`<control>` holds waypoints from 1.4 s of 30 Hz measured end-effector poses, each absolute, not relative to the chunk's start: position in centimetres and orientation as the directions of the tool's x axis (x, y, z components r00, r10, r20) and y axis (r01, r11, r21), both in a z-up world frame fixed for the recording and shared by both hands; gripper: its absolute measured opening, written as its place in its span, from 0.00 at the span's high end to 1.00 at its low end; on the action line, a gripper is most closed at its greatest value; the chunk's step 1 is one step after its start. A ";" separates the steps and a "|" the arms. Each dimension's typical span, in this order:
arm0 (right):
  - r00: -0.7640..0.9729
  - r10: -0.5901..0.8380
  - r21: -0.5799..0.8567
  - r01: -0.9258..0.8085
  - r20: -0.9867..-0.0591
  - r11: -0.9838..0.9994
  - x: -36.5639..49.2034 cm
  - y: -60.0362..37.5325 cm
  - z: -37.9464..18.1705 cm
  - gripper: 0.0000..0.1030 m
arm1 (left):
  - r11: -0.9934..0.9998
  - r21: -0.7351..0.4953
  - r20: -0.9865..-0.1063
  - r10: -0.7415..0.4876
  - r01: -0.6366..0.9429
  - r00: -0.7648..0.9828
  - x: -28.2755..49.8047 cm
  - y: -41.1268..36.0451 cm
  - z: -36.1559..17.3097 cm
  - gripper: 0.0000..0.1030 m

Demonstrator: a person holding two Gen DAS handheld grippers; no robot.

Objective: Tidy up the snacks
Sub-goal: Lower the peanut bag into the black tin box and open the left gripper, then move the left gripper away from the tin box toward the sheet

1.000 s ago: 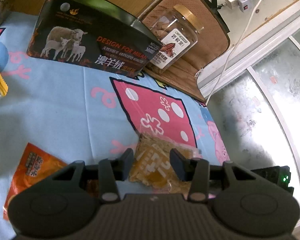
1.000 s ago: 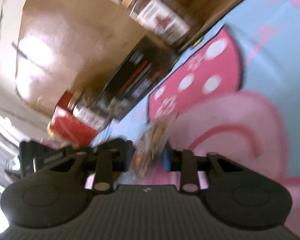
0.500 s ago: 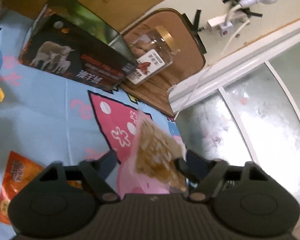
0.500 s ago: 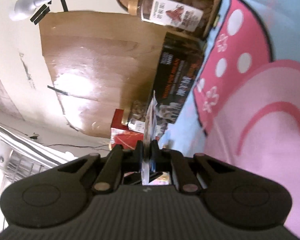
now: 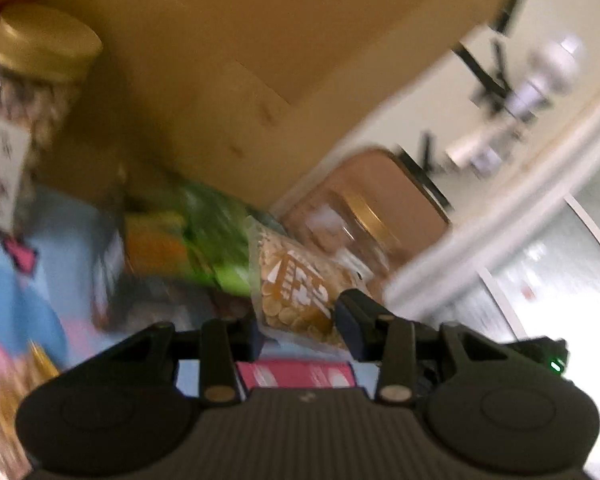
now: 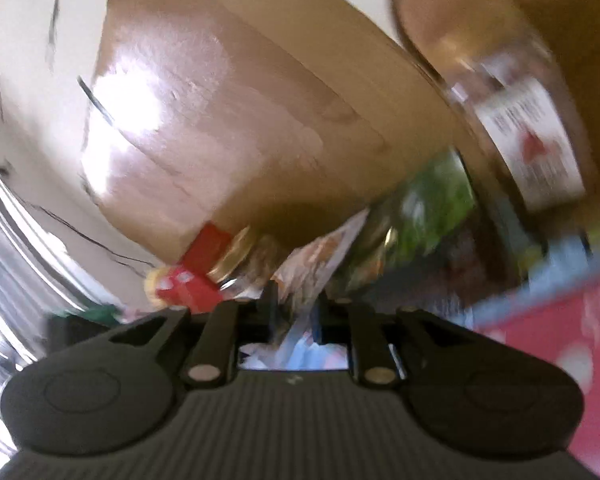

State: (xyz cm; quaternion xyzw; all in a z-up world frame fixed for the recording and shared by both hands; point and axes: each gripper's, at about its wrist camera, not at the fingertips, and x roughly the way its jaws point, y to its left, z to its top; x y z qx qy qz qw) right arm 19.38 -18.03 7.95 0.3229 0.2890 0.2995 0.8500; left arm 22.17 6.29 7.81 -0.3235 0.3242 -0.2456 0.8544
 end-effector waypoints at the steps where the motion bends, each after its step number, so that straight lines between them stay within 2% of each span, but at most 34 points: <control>1: 0.666 0.677 0.686 -0.334 -0.313 0.647 20.4 -17.1 8.0 0.77 | 0.685 -0.704 -0.408 -0.605 0.185 0.684 23.2 6.5 7.7 0.63; 7: 0.736 0.540 0.462 -0.343 -0.408 0.818 24.3 -12.8 6.4 0.73 | 0.785 -0.617 -0.532 -0.470 0.057 0.704 27.5 6.1 5.9 0.51; 9: 0.754 0.501 0.390 -0.346 -0.425 0.853 24.3 -12.5 5.8 0.71 | 0.811 -0.582 -0.536 -0.446 0.069 0.717 27.4 5.6 5.9 0.49; 12: 0.763 0.470 0.361 -0.328 -0.444 0.873 24.6 -13.0 5.1 0.69 | 0.836 -0.542 -0.535 -0.424 0.087 0.730 26.9 5.2 6.0 0.40; 16: 0.786 0.395 0.245 -0.312 -0.477 0.918 25.1 -13.2 4.4 0.68 | 0.851 -0.519 -0.538 -0.404 0.087 0.740 26.8 4.6 6.0 0.40; 17: 0.789 0.376 0.215 -0.309 -0.486 0.927 25.0 -13.1 4.4 0.65 | 0.853 -0.515 -0.540 -0.400 0.085 0.741 26.7 4.5 6.1 0.40; 18: 0.791 0.350 0.189 -0.295 -0.501 0.937 24.9 -13.0 4.4 0.58 | 0.856 -0.510 -0.541 -0.397 0.086 0.741 26.7 4.3 6.1 0.40; 21: 0.785 0.314 0.101 -0.310 -0.533 0.945 24.2 -12.6 4.6 0.58 | 0.877 -0.472 -0.559 -0.376 0.089 0.739 26.5 3.8 6.2 0.42; 26: 0.709 0.373 0.237 -0.288 -0.599 0.928 23.1 -13.2 5.6 0.58 | 0.877 -0.472 -0.565 -0.379 0.090 0.733 26.4 4.5 6.4 0.42; 31: 0.696 0.416 0.304 -0.287 -0.586 0.908 21.3 -13.7 6.3 0.57 | 0.872 -0.477 -0.549 -0.395 0.111 0.737 24.8 5.4 7.9 0.42; 32: 0.712 0.408 0.307 -0.275 -0.571 0.911 20.9 -13.9 6.6 0.57 | 0.863 -0.489 -0.534 -0.412 0.128 0.739 24.1 5.7 8.4 0.42; 34: 0.795 0.381 0.318 -0.251 -0.471 0.915 18.8 -14.7 7.7 0.56 | 0.835 -0.519 -0.470 -0.456 0.182 0.755 21.6 7.1 9.8 0.40; 37: 0.812 0.457 0.352 -0.335 -0.362 0.874 14.9 -14.8 9.0 0.56 | 0.804 -0.552 -0.377 -0.476 0.220 0.795 16.6 10.6 11.2 0.39; 40: 0.709 0.591 0.400 -0.448 -0.386 0.799 11.9 -12.9 7.8 0.56 | 0.815 -0.554 -0.363 -0.420 0.170 0.831 12.3 13.9 10.8 0.38; 42: 0.637 0.649 0.418 -0.500 -0.415 0.758 10.5 -10.9 6.2 0.56 | 0.810 -0.575 -0.389 -0.393 0.114 0.833 10.2 15.7 9.2 0.38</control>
